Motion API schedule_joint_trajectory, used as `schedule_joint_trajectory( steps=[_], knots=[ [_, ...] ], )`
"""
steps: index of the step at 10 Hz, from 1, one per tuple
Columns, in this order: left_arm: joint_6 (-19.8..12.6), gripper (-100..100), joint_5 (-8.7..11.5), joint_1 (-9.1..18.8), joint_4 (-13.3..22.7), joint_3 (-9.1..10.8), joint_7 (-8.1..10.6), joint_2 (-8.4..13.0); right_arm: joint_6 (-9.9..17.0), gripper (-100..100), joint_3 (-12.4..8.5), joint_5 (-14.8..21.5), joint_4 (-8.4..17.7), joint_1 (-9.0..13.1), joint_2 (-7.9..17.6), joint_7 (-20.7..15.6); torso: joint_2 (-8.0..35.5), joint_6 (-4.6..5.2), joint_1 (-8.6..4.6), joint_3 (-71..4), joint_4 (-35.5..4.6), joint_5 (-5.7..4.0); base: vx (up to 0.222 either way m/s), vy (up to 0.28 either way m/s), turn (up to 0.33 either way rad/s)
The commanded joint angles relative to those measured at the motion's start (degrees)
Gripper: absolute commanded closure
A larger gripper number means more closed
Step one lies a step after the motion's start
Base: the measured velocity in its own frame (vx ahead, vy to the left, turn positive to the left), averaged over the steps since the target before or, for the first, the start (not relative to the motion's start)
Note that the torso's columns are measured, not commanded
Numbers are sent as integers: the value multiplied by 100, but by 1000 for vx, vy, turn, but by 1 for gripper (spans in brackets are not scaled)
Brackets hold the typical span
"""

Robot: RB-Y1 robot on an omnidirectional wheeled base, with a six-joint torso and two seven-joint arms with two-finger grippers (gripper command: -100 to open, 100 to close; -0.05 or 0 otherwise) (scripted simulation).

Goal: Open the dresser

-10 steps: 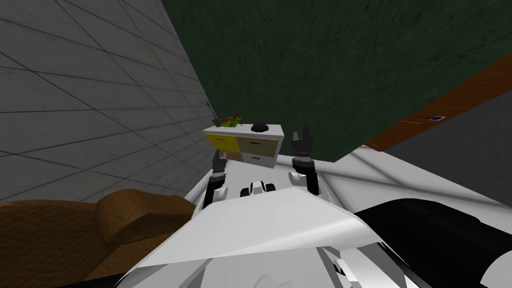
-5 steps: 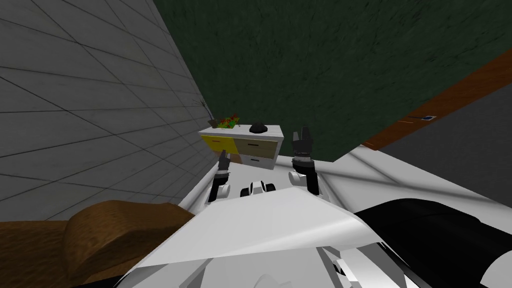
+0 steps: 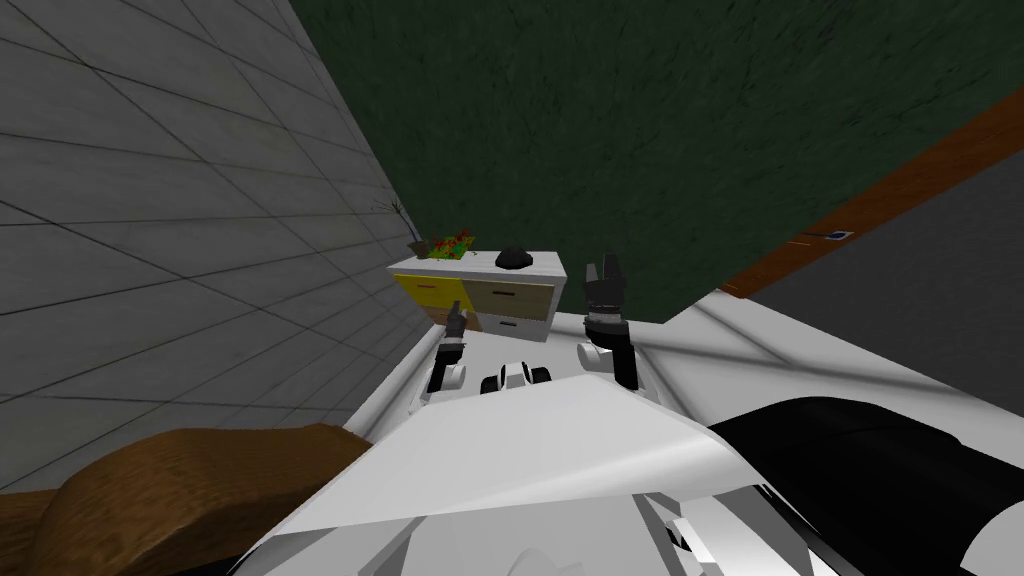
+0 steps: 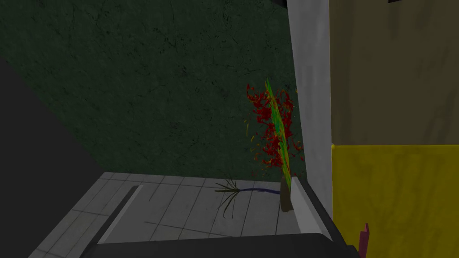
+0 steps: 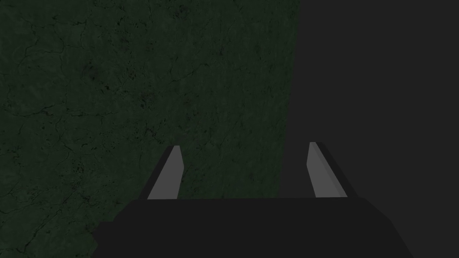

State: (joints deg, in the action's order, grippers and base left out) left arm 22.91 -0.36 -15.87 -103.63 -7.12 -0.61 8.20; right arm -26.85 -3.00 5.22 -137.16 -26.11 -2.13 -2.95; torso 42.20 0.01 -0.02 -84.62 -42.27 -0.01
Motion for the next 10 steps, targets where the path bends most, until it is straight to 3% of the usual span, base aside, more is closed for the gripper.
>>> schedule_joint_trajectory(
  steps=[1, 10],
  knots=[
    [-94, -100, -42, 111, 266, -40, -13, -69, 0, 0, 0, 0, 0, 0, 0, 0, 9, -2, 0, 4, -1, 0, 52, -16, -22],
    [-805, -100, -251, 840, 1515, -207, -60, -101, 0, 0, 0, 0, 0, 0, 0, 0, 17, -1, 1, 10, -4, 0, 90, -11, -61]
  ],
)
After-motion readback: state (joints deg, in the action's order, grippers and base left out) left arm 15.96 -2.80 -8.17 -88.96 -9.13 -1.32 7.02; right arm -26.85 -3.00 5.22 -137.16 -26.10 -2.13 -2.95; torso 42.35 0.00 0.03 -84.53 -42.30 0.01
